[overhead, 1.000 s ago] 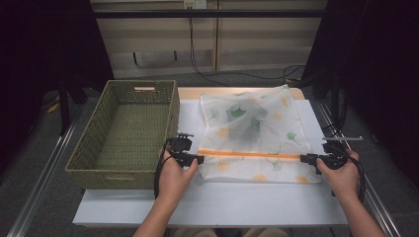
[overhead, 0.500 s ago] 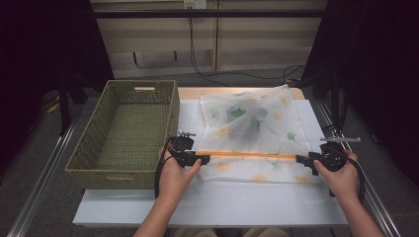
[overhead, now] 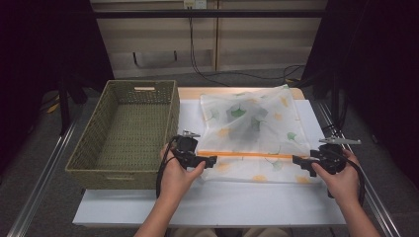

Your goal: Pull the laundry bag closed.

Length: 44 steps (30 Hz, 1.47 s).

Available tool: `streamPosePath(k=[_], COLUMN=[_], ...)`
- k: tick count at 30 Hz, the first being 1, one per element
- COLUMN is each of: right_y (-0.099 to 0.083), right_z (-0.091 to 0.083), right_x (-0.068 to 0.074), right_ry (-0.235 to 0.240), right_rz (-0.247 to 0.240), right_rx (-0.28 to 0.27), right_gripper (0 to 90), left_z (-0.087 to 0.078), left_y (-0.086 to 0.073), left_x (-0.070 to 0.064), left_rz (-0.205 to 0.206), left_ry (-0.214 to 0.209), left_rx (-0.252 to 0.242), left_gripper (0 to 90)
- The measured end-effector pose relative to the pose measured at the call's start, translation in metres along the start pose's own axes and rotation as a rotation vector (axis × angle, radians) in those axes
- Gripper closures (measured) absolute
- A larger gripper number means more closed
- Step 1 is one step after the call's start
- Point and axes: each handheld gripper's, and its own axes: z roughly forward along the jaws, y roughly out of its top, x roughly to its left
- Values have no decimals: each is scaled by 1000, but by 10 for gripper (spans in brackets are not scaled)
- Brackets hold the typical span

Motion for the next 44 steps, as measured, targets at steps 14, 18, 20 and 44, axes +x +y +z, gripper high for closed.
streamPosePath(k=[14, 18, 20, 44], right_y=[-4, -8, -10, -21], right_z=[0, 1, 1, 9], right_x=[13, 16, 17, 26], right_ry=[40, 57, 68, 104], right_rz=[-53, -59, -64, -110], right_rx=[-1, 1, 5, 24], right_gripper=[124, 120, 112, 109], left_z=[7, 8, 10, 20], left_y=[-5, -7, -8, -28], left_x=[0, 0, 0, -1], left_rz=[18, 28, 12, 44], left_ry=[-56, -63, -71, -86], left_rx=[-18, -11, -25, 6], left_gripper=[55, 52, 51, 58])
